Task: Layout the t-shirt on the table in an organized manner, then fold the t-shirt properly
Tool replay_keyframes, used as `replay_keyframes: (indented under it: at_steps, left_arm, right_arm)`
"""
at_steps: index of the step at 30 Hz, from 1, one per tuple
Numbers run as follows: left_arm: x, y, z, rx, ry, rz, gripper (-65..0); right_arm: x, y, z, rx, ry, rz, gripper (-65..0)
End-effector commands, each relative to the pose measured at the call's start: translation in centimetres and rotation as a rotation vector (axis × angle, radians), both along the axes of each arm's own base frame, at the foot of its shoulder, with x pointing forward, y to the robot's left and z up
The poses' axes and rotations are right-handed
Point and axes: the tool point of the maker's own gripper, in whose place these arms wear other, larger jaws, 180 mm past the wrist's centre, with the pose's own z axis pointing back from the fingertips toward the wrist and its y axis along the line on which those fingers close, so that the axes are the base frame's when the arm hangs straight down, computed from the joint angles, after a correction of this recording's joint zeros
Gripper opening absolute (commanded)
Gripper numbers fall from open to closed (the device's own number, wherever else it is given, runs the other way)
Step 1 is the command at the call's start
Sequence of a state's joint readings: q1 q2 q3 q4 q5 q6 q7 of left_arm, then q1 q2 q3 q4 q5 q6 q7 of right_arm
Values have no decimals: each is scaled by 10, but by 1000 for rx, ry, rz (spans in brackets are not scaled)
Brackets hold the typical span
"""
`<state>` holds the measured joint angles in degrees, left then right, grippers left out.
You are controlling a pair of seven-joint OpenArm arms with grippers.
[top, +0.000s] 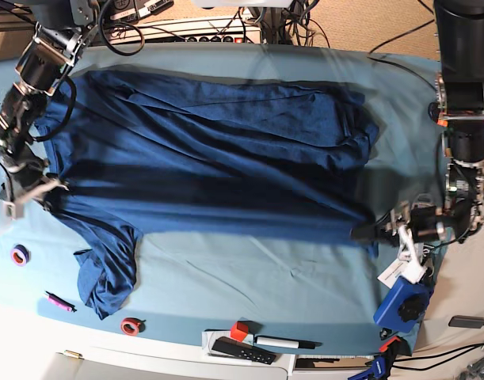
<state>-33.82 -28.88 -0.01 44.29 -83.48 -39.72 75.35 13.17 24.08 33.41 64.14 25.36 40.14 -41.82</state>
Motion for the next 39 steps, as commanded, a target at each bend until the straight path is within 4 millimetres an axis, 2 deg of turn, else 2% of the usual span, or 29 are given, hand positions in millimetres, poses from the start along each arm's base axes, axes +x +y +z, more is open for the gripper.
replay_keyframes:
  at_steps: [1,8,14,20,36,37,39]
  left_arm:
    - [5,7,16,4,-38,-7,-650]
    - [-35,13,-28,31,89,-31,-650]
    - [-56,13,-49,30,148,-32,-650]
    - [-57,13,-49,30,149,-32,-650]
    - [-57,18,-49,38,149,-27,-650]
    - [-57,18,-49,38,149,-27,-596]
    - [-57,18,-49,39,149,-27,-444]
  right_arm:
    - [4,-14,24,-12,-63,-24,-650]
    - [-18,-15,3,36,0,-36,-650]
    - [-33,-8,-13,84,54,-24,-650]
    - [-46,-3,-25,107,118,-11,-650]
    - [-54,-3,-34,107,151,-10,-650]
    - [-55,-3,-35,108,158,-8,-600]
    - [-56,-3,-35,108,162,-8,-422]
